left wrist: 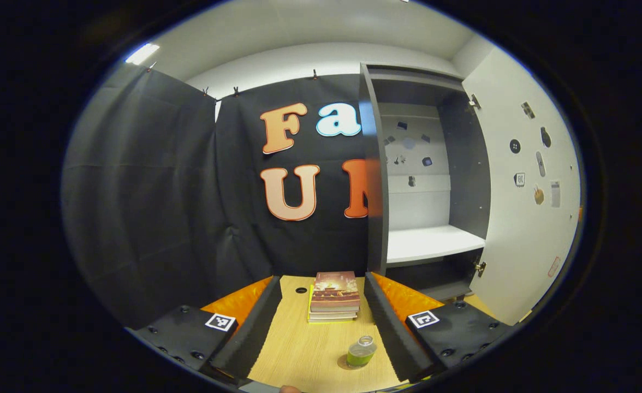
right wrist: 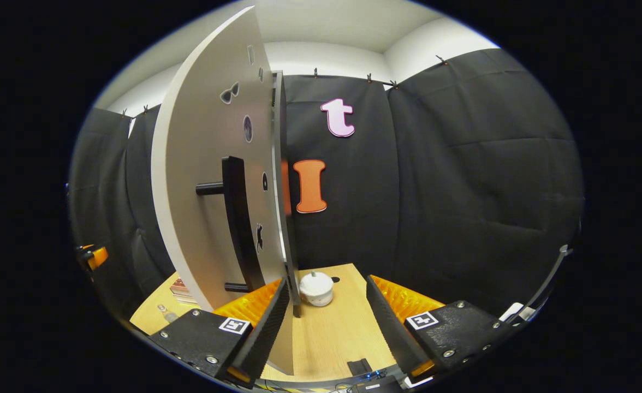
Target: Open the cabinet door with the right hand, grasp the bottle in the cabinet with the left hand and place it on the coaster, then close the cabinet door with the right hand.
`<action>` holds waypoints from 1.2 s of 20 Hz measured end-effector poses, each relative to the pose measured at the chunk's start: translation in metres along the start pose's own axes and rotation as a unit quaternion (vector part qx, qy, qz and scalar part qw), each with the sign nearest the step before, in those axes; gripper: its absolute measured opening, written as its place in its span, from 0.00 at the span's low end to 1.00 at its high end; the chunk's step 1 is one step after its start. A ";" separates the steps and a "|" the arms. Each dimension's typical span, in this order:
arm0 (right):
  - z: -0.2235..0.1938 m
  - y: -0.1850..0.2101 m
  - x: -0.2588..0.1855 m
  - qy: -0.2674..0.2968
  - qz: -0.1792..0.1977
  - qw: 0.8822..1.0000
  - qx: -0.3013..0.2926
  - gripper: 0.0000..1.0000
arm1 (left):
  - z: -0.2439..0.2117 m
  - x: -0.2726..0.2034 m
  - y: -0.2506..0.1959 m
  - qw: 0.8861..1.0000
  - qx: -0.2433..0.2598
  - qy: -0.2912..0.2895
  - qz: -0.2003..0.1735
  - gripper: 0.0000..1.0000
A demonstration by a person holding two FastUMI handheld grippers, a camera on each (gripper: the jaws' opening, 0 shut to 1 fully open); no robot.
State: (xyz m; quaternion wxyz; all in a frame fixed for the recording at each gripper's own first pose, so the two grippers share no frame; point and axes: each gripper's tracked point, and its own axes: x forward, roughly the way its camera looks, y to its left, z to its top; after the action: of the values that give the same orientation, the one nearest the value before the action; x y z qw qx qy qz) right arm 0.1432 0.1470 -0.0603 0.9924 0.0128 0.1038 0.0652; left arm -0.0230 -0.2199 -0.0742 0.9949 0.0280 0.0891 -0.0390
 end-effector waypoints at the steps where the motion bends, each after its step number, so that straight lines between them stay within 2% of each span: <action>1: -0.001 0.007 -0.002 0.000 0.000 1.000 0.001 0.89 | 0.008 0.000 0.006 1.000 -0.008 -0.001 -0.001 0.99; 6: -0.006 0.039 -0.009 -0.002 -0.004 1.000 0.003 0.89 | 0.054 0.011 0.052 1.000 -0.020 -0.022 0.009 0.99; 11: -0.010 0.071 -0.008 -0.005 -0.015 1.000 0.015 0.89 | 0.078 0.021 0.096 0.999 -0.022 -0.027 0.006 0.99; 24: -0.020 0.162 0.002 -0.004 -0.004 0.999 0.041 0.89 | 0.086 0.041 0.163 0.999 -0.016 -0.038 -0.018 0.98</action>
State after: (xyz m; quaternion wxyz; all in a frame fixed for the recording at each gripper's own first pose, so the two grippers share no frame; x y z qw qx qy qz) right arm 0.1201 0.3083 -0.0734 0.9917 0.0529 0.1027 0.0566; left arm 0.0455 -0.0662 0.0110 0.9970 0.0085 0.0529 -0.0567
